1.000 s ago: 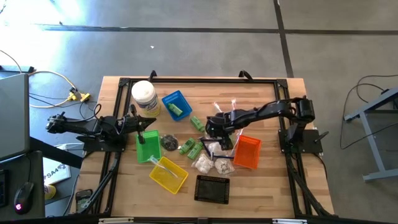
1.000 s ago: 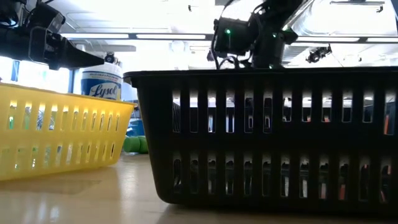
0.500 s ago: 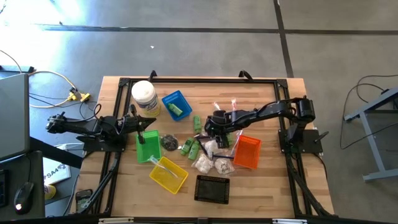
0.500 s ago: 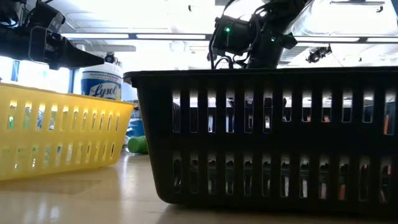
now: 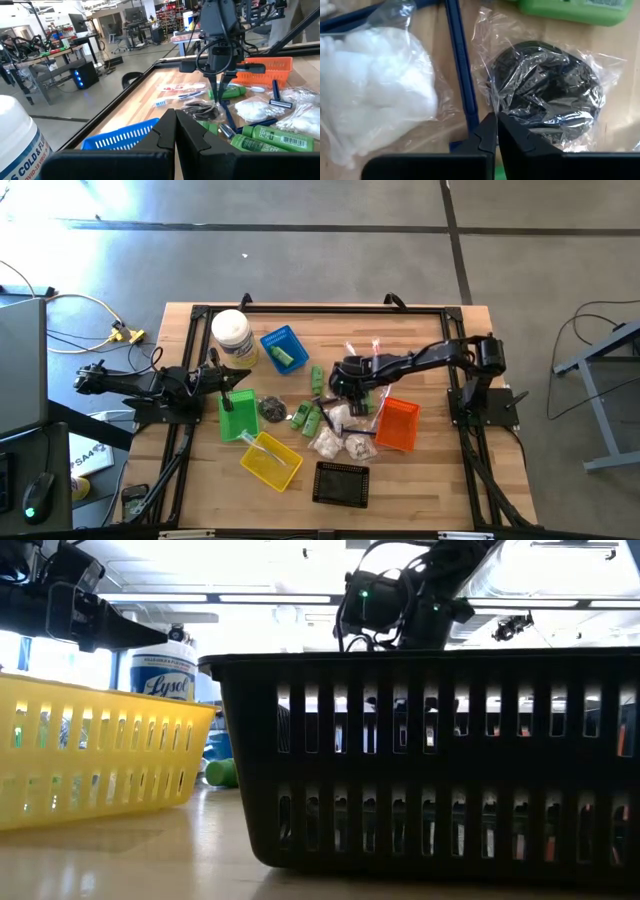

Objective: Pick & Place Travel size toiletries
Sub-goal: Put the black hairbrush into the black bin

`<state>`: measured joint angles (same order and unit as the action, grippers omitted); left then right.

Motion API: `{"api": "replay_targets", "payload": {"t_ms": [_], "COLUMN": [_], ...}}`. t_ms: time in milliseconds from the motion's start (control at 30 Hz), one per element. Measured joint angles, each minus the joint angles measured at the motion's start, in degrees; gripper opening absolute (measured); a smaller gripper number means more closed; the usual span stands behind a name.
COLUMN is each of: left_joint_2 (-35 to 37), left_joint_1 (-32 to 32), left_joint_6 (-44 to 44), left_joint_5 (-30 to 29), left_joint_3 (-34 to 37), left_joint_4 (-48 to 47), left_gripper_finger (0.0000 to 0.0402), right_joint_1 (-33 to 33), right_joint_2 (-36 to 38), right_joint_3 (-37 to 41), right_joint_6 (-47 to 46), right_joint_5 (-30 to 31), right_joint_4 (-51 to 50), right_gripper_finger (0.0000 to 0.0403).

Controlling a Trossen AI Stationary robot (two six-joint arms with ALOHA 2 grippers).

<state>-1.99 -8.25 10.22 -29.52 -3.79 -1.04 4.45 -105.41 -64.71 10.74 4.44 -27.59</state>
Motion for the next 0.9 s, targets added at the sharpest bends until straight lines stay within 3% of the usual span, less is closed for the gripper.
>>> {"api": "replay_targets", "payload": {"t_ms": [200,500,700,900], "left_joint_2": [0.0,0.0,0.0,0.0], "left_joint_1": [0.0,0.0,0.0,0.0], "left_joint_6": [0.0,0.0,0.0,-0.7], "left_joint_5": [0.0,0.0,0.2,0.5], "left_joint_3": [0.0,0.0,0.0,0.0], "left_joint_4": [0.0,0.5,0.5,0.5], "left_gripper_finger": [0.0,0.0,0.0,0.0], "right_joint_1": [-1.8,-2.7,-5.4,-7.9], "right_joint_2": [2.5,12.7,21.2,26.4], "right_joint_3": [0.0,0.0,0.0,0.0], "right_joint_6": [0.5,-0.3,-2.0,-3.4], "right_joint_5": [5.4,10.9,10.0,5.4], "right_joint_4": [-0.5,-1.9,-3.4,-2.1], "right_gripper_finger": [0.0003,0.0003,0.0003,0.0002]}}
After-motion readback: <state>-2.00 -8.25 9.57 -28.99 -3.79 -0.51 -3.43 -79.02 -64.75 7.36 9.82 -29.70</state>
